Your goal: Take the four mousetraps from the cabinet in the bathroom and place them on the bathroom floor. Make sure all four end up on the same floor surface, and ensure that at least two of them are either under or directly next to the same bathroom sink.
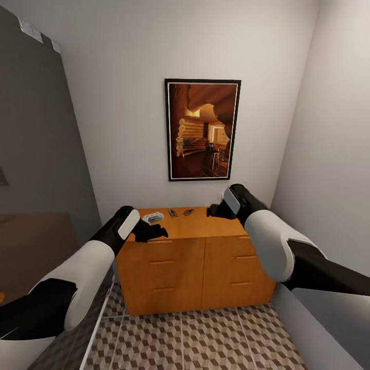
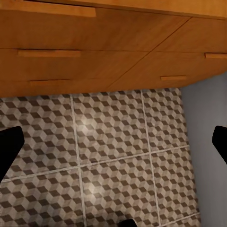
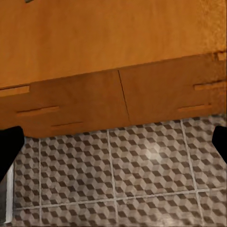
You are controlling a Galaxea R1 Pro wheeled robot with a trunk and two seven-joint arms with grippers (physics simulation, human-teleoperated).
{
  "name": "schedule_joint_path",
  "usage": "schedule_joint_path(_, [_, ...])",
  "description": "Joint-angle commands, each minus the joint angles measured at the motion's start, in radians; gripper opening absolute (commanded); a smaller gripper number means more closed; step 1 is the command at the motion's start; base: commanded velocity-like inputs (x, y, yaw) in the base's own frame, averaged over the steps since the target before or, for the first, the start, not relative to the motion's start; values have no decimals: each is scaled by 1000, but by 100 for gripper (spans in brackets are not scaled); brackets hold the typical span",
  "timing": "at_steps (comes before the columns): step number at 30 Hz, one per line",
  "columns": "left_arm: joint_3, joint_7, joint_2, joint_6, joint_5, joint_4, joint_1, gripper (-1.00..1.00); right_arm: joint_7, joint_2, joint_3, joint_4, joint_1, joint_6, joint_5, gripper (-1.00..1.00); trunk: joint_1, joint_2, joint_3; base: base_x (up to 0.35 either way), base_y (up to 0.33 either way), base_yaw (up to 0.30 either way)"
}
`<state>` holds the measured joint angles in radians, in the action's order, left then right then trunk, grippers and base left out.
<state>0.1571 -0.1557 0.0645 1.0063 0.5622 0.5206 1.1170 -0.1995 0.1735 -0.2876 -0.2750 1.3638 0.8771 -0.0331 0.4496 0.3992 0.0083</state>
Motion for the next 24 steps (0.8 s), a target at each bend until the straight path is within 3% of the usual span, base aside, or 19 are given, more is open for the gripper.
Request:
schedule_joint_path(1, [5, -12, 0, 2, 10, 1, 0, 100, -92, 1, -8, 3, 1, -1, 30, 100, 0, 1, 0, 0, 0, 0])
schedule_joint_path(5, [6, -24, 5, 2, 10, 1, 1, 100, -252, 1, -9, 13, 1, -9, 157, 100, 0, 1, 0, 0, 0, 0])
schedule_joint_path(6, [6, -34, 11, 2, 10, 1, 1, 100, -314, 1, -8, 19, 1, -17, 246, 100, 0, 1, 0, 0, 0, 0])
schedule_joint_path(7, [6, -34, 11, 2, 10, 1, 1, 100, -314, 1, -8, 19, 1, -17, 246, 100, 0, 1, 0, 0, 0, 0])
schedule_joint_path(10, [7, -51, 18, 2, 10, 2, 0, 100, -383, 1, -6, 23, 0, -31, 377, 100, 0, 1, 0, 0, 0, 0])
schedule_joint_path(11, [7, -62, 21, 2, 10, 2, 1, 100, -418, 1, -5, 25, 0, -38, 442, 100, 0, 1, 0, 0, 0, 0])
schedule_joint_path(12, [7, -67, 22, 2, 10, 2, 1, 100, -433, 1, -5, 26, 0, -40, 466, 100, 0, 1, 0, 0, 0, 0])
schedule_joint_path(14, [7, -74, 25, 2, 11, 3, 0, 100, -458, 1, -5, 27, 0, -45, 500, 100, 0, 1, 0, 0, 0, 0])
schedule_joint_path(18, [7, -80, 31, 2, 11, 3, 1, 100, -489, 1, -4, 28, 0, -49, 531, 100, 0, 1, 0, 0, 0, 0])
schedule_joint_path(24, [7, -86, 46, 2, 11, 3, 1, 100, -607, 1, -6, 31, 0, -85, 567, 100, 0, 1, 0, 66, 0, 0])
